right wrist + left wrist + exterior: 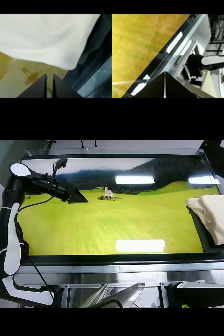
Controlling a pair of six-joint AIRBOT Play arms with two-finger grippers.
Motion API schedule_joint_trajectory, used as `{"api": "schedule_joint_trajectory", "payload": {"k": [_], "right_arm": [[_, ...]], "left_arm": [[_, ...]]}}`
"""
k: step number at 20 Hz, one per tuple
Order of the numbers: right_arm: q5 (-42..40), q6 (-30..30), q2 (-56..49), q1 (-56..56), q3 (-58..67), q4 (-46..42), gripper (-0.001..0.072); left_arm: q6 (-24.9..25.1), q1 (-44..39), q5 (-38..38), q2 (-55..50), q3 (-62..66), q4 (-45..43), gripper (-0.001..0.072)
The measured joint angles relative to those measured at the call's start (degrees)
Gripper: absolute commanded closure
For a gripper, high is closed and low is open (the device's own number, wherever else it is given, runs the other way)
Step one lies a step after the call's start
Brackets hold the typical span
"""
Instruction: Fold the shirts.
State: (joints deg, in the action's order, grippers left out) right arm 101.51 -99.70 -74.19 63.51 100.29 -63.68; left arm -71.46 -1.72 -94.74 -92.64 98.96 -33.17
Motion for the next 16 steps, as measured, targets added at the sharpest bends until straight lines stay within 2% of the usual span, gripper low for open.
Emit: {"api": "schedule_joint_trajectory", "payload": {"k": [4,7,11,16], "right_arm": [[-1.70,0.48,0.85,-1.68,1.79,11.08,0.0695],[-3.63,2.93,2.69,-8.09,1.29,14.71,0.0695],[-9.51,6.43,7.13,-23.34,-5.73,16.28,0.0695],[-18.86,13.11,17.05,-48.13,-26.10,16.85,0.0695]], "left_arm": [[0.35,0.55,1.60,2.71,4.57,0.24,0.0696],[1.57,0.61,5.03,7.63,2.38,0.22,0.0696],[3.76,0.66,7.98,17.90,-11.87,0.17,0.0696],[6.19,0.66,10.43,34.29,-38.84,0.00,0.0696]]}}
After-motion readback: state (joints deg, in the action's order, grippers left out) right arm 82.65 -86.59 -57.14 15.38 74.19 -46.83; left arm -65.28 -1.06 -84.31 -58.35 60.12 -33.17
